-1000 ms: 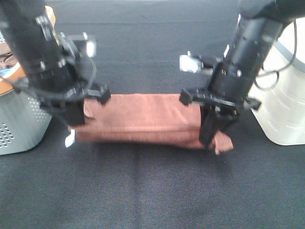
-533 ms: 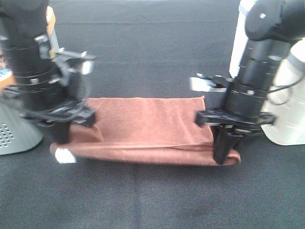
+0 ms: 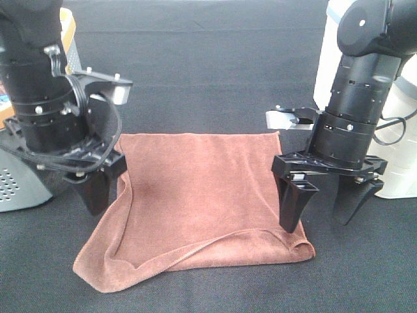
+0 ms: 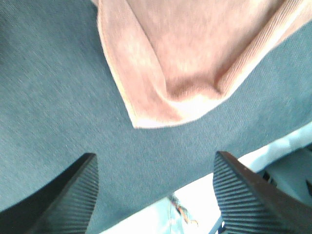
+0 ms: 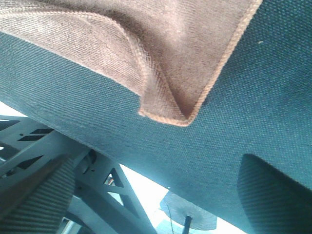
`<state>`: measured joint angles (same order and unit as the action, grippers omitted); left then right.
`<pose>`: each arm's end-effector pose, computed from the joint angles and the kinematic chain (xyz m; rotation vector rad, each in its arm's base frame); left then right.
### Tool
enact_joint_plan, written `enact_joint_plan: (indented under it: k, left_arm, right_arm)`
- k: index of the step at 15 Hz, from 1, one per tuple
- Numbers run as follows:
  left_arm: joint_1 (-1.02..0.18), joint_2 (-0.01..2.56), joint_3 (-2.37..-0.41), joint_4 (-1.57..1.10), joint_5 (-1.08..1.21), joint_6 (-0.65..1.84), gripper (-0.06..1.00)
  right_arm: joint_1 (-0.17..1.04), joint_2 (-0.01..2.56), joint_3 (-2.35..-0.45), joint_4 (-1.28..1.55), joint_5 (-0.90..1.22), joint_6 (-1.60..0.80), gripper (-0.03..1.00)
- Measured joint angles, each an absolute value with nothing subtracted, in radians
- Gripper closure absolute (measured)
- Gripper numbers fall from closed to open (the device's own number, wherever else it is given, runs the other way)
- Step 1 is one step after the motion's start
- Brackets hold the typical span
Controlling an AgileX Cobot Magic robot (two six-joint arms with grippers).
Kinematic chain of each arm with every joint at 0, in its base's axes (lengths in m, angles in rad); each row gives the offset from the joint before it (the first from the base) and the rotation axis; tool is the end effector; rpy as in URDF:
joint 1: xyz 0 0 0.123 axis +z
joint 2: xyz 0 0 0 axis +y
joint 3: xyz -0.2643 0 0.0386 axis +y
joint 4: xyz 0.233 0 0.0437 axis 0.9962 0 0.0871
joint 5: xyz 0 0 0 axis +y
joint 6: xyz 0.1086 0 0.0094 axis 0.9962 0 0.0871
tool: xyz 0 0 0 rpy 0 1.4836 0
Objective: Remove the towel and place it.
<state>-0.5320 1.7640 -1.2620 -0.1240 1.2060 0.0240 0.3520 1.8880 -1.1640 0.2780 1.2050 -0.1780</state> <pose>0.2596 -0.1674 0.1930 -0.7703 -2.9622 0.1509 0.2679 0.1282 0.1386 0.5557 -2.7804 -0.3154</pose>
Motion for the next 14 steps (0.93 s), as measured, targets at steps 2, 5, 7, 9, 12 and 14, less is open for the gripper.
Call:
enact_joint_plan:
  k: [2, 5, 7, 9, 12, 14]
  left_arm:
    - [-0.532, 1.762, -1.278, -0.124, 1.206, 0.024, 0.3]
    - [-0.531, 1.702, -1.364, -0.119, 1.205, 0.024, 0.3]
    - [-0.531, 1.605, -1.44, -0.064, 1.207, 0.027, 0.3]
    - [-0.529, 1.47, -1.457, 0.039, 1.209, 0.0, 0.3]
    - [-0.528, 1.366, -1.457, 0.131, 1.21, -0.068, 0.3]
    - [-0.528, 1.235, -1.405, 0.159, 1.211, -0.113, 0.3]
  right_arm:
    - [0.352, 1.884, -1.164, 0.293, 1.208, -0.178, 0.11]
    - [0.352, 1.769, -1.164, 0.335, 1.211, -0.178, 0.11]
    - [0.352, 1.615, -1.164, 0.332, 1.211, -0.178, 0.11]
    - [0.352, 1.443, -1.164, 0.304, 1.211, -0.178, 0.11]
    - [0.352, 1.29, -1.147, 0.273, 1.213, -0.178, 0.11]
    - [0.352, 1.106, -1.059, 0.223, 1.214, -0.179, 0.11]
